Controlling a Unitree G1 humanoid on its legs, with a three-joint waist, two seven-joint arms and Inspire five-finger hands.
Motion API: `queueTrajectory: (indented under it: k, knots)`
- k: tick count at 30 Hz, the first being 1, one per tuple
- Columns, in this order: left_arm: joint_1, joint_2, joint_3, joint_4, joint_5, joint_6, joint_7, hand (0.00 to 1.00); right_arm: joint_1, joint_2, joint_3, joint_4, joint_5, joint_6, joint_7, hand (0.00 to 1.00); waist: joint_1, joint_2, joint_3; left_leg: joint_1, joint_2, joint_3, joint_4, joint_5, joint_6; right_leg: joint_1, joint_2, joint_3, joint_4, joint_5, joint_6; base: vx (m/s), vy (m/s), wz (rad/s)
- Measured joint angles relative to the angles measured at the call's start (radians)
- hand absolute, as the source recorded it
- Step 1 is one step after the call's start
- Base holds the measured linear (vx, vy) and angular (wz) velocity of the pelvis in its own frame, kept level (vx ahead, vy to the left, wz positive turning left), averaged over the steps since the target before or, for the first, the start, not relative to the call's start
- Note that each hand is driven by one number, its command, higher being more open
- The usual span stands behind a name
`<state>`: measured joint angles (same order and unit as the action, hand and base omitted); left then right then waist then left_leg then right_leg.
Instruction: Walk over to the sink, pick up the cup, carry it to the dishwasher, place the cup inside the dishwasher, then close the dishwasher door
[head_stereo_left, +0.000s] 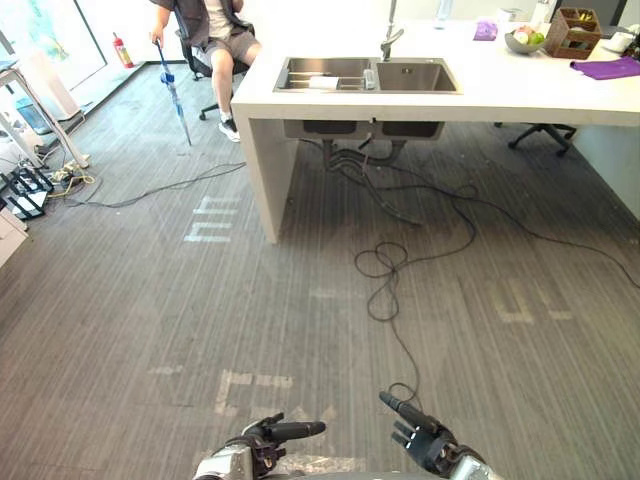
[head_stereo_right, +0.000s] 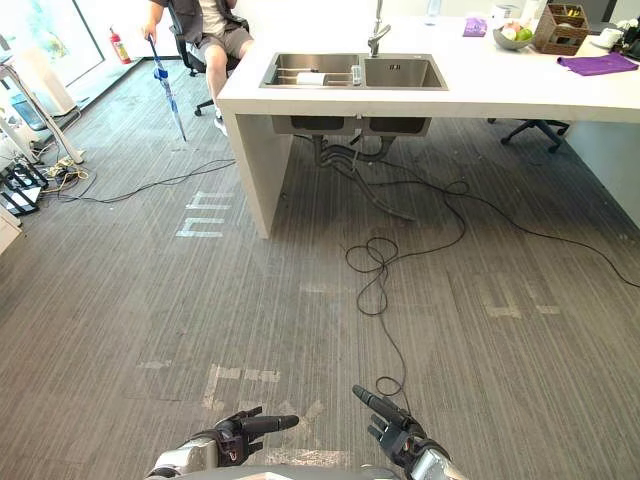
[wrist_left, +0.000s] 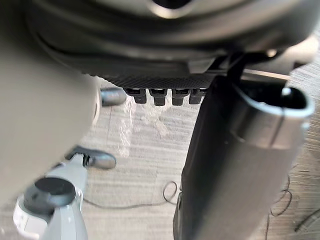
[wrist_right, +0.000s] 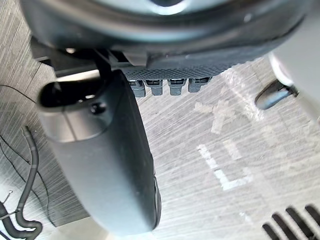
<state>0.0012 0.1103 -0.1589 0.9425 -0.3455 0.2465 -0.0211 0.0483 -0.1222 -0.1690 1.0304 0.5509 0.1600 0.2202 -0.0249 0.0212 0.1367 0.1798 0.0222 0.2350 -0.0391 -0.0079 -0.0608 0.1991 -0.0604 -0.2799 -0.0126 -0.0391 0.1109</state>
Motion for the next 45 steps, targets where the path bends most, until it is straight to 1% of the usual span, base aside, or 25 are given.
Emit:
queueTrajectory:
  k: [2, 5, 9, 15, 18, 22, 24, 27, 28, 29, 30, 31, 32, 33, 34, 35, 36, 38, 39, 40, 41, 42, 43, 44, 45]
  knots:
    - [0.015, 0.006, 0.005, -0.001, 0.032, -0.040, 0.030, 1.00, 0.008, 0.000, 0.000, -0.001, -0.027, -0.021, -0.009, 1.00, 0.000, -0.001, 0.001, 0.005, -0.002, 0.014, -0.001, -0.003, 0.005, -0.004, -0.001, 0.011, 0.002, 0.003, -0.038, -0.06, 0.010, -0.17]
    - [0.032, 0.010, 0.006, -0.006, 0.033, -0.078, 0.059, 1.00, 0.024, -0.002, 0.000, -0.009, -0.050, -0.034, -0.022, 1.00, -0.001, 0.000, 0.001, 0.005, 0.000, 0.024, -0.004, 0.001, 0.027, -0.015, 0.003, 0.023, 0.007, 0.005, -0.057, -0.06, 0.001, -0.11]
    - [0.065, 0.009, 0.028, -0.045, 0.030, -0.101, 0.071, 1.00, 0.044, -0.002, 0.003, -0.026, -0.089, -0.043, -0.030, 1.00, 0.001, -0.001, 0.001, 0.006, 0.002, 0.038, -0.015, 0.007, 0.036, -0.026, 0.007, 0.034, 0.007, 0.012, -0.066, -0.04, -0.007, -0.11]
    - [0.116, 0.004, 0.093, -0.036, 0.043, -0.131, 0.091, 1.00, 0.078, 0.011, 0.018, -0.026, -0.106, -0.101, -0.051, 1.00, 0.004, -0.004, -0.001, 0.025, 0.004, 0.068, -0.032, 0.009, 0.039, -0.025, 0.013, 0.059, 0.004, 0.013, -0.066, 0.00, -0.007, -0.13]
    - [0.121, 0.003, 0.096, -0.022, 0.042, -0.166, 0.106, 1.00, 0.081, 0.014, 0.017, -0.019, -0.111, -0.105, -0.059, 1.00, 0.004, -0.005, -0.002, 0.035, 0.004, 0.079, -0.040, 0.009, 0.039, -0.023, 0.014, 0.068, 0.001, 0.013, -0.065, 0.01, -0.006, -0.09]
    - [0.115, -0.005, 0.120, 0.003, 0.042, -0.181, 0.100, 1.00, 0.078, 0.016, -0.002, -0.006, -0.124, -0.104, -0.036, 1.00, 0.004, -0.009, -0.001, 0.041, 0.003, 0.082, -0.045, 0.008, 0.039, -0.020, 0.014, 0.072, 0.002, 0.013, -0.065, -0.01, -0.010, -0.05]
    - [0.109, -0.005, 0.126, 0.007, 0.044, -0.178, 0.088, 1.00, 0.067, 0.010, -0.001, 0.003, -0.147, -0.101, -0.021, 1.00, 0.006, -0.009, 0.000, 0.039, 0.004, 0.091, -0.040, 0.005, 0.042, -0.040, 0.010, 0.078, 0.040, -0.003, -0.065, -0.02, 0.000, -0.08]
    - [0.094, 0.009, 0.131, 0.011, 0.050, -0.163, 0.061, 1.00, 0.038, 0.008, 0.000, 0.013, -0.150, -0.082, -0.019, 1.00, 0.009, -0.032, 0.015, 0.018, 0.000, 0.099, 0.034, -0.041, 0.060, -0.114, -0.027, 0.083, 0.224, -0.096, -0.050, -0.05, 0.018, -0.07]
    - [0.087, 0.016, 0.130, 0.012, 0.048, -0.154, 0.052, 1.00, 0.028, 0.002, 0.001, 0.012, -0.138, -0.067, -0.019, 1.00, 0.011, -0.046, 0.022, 0.002, -0.005, 0.103, 0.069, -0.067, 0.075, -0.151, -0.050, 0.075, 0.309, -0.127, -0.035, -0.08, 0.021, -0.16]
    - [0.077, 0.017, 0.128, 0.014, 0.045, -0.143, 0.050, 1.00, 0.012, -0.012, 0.006, 0.012, -0.117, -0.055, -0.019, 1.00, 0.011, -0.038, 0.026, -0.012, -0.002, 0.108, 0.096, -0.089, 0.081, -0.200, -0.069, 0.054, 0.405, -0.131, -0.035, -0.07, 0.027, -0.17]
    - [0.070, 0.019, 0.129, 0.018, 0.035, -0.134, 0.046, 1.00, 0.007, -0.020, 0.008, 0.012, -0.089, -0.049, -0.019, 1.00, 0.010, -0.040, 0.028, -0.022, 0.000, 0.109, 0.112, -0.099, 0.082, -0.238, -0.080, 0.046, 0.470, -0.132, -0.040, -0.06, 0.026, -0.07]
    - [0.053, 0.029, 0.129, 0.042, 0.000, -0.107, 0.020, 1.00, -0.002, -0.030, 0.005, 0.011, -0.002, -0.037, -0.020, 1.00, 0.010, -0.050, 0.039, -0.033, 0.001, 0.107, 0.148, -0.119, 0.085, -0.304, -0.120, 0.025, 0.629, -0.130, -0.076, -0.03, 0.008, 0.10]
    - [0.038, 0.045, 0.131, 0.055, -0.051, -0.073, 0.010, 1.00, -0.003, -0.036, -0.001, 0.011, 0.063, -0.027, -0.022, 1.00, 0.010, -0.058, 0.052, -0.030, 0.004, 0.095, 0.176, -0.137, 0.086, -0.346, -0.149, 0.015, 0.733, -0.098, -0.101, 0.00, -0.008, 0.16]
    - [0.036, 0.049, 0.130, 0.055, -0.062, -0.066, 0.009, 1.00, -0.003, -0.036, -0.002, 0.011, 0.076, -0.027, -0.022, 1.00, 0.007, -0.062, 0.055, -0.026, 0.005, 0.090, 0.180, -0.140, 0.087, -0.350, -0.154, 0.012, 0.754, -0.090, -0.097, 0.08, -0.032, 0.25]
    - [0.033, 0.066, 0.127, 0.053, -0.110, -0.034, 0.002, 1.00, -0.003, -0.033, -0.005, 0.010, 0.097, -0.030, -0.019, 1.00, 0.006, -0.070, 0.067, 0.003, 0.012, 0.074, 0.179, -0.145, 0.081, -0.367, -0.166, -0.002, 0.827, -0.094, -0.088, 0.14, -0.065, 0.21]
    - [0.031, 0.075, 0.122, 0.052, -0.138, -0.013, -0.004, 1.00, -0.004, -0.031, -0.004, 0.004, 0.096, -0.032, -0.018, 1.00, 0.005, -0.068, 0.068, 0.011, 0.030, 0.067, 0.180, -0.148, 0.076, -0.380, -0.157, -0.010, 0.798, -0.133, -0.078, 0.18, -0.113, 0.19]
    - [0.027, 0.079, 0.117, 0.051, -0.143, -0.003, -0.004, 1.00, -0.005, -0.030, -0.002, -0.002, 0.095, -0.032, -0.018, 1.00, 0.005, -0.066, 0.070, 0.011, 0.040, 0.064, 0.180, -0.150, 0.073, -0.388, -0.148, -0.014, 0.758, -0.141, -0.076, 0.19, -0.156, 0.14]
    - [0.011, 0.087, 0.108, 0.045, -0.146, 0.026, -0.006, 1.00, -0.007, -0.027, -0.001, -0.023, 0.096, -0.030, -0.021, 1.00, 0.001, -0.050, 0.080, 0.005, 0.077, 0.048, 0.179, -0.158, 0.056, -0.407, -0.111, -0.023, 0.554, -0.125, -0.064, 0.18, -0.150, 0.18]
    - [-0.001, 0.093, 0.107, 0.040, -0.146, 0.048, -0.006, 1.00, -0.010, -0.024, 0.000, -0.037, 0.096, -0.021, -0.026, 1.00, -0.003, -0.047, 0.088, 0.002, 0.096, 0.028, 0.175, -0.166, 0.033, -0.408, -0.085, -0.022, 0.307, -0.042, -0.045, 0.28, -0.228, 0.26]
    - [-0.008, 0.101, 0.104, 0.036, -0.146, 0.058, -0.006, 1.00, -0.010, -0.020, 0.000, -0.039, 0.097, -0.015, -0.029, 1.00, -0.005, -0.056, 0.095, 0.005, 0.093, 0.018, 0.170, -0.170, 0.012, -0.396, -0.085, -0.016, 0.167, 0.018, -0.021, 0.35, -0.294, 0.30]
    - [-0.010, 0.110, 0.096, 0.033, -0.147, 0.065, -0.008, 1.00, -0.008, -0.015, -0.001, -0.039, 0.100, -0.012, -0.033, 1.00, -0.007, -0.068, 0.101, 0.015, 0.084, 0.011, 0.165, -0.177, -0.003, -0.386, -0.095, -0.010, 0.099, 0.042, -0.003, 0.40, -0.392, 0.43]
    - [-0.024, 0.111, 0.081, 0.034, -0.151, 0.070, -0.007, 1.00, -0.009, -0.014, -0.004, -0.041, 0.123, -0.007, -0.050, 1.00, -0.021, -0.064, 0.128, 0.044, 0.087, -0.011, 0.161, -0.191, -0.036, -0.374, -0.106, -0.017, 0.124, 0.159, -0.014, 0.28, -0.284, 0.45]
    - [-0.026, 0.105, 0.075, 0.034, -0.156, 0.074, -0.007, 1.00, -0.009, -0.018, -0.006, -0.041, 0.132, -0.005, -0.058, 1.00, -0.027, -0.049, 0.135, 0.048, 0.100, -0.021, 0.159, -0.193, -0.038, -0.381, -0.100, -0.023, 0.157, 0.158, -0.019, 0.35, -0.339, 0.48]
    - [-0.031, 0.092, 0.064, 0.032, -0.166, 0.075, -0.007, 1.00, -0.009, -0.022, -0.023, -0.040, 0.136, 0.004, -0.073, 1.00, -0.024, -0.028, 0.136, 0.054, 0.126, -0.033, 0.159, -0.198, -0.043, -0.404, -0.084, -0.031, 0.222, 0.113, -0.084, 0.28, -0.213, 0.23]
    - [-0.031, 0.088, 0.060, 0.032, -0.166, 0.072, -0.007, 1.00, -0.009, -0.022, -0.024, -0.040, 0.136, 0.006, -0.078, 1.00, -0.020, -0.011, 0.133, 0.060, 0.141, -0.033, 0.159, -0.200, -0.044, -0.411, -0.073, -0.032, 0.251, 0.087, -0.103, 0.39, -0.304, 0.05]
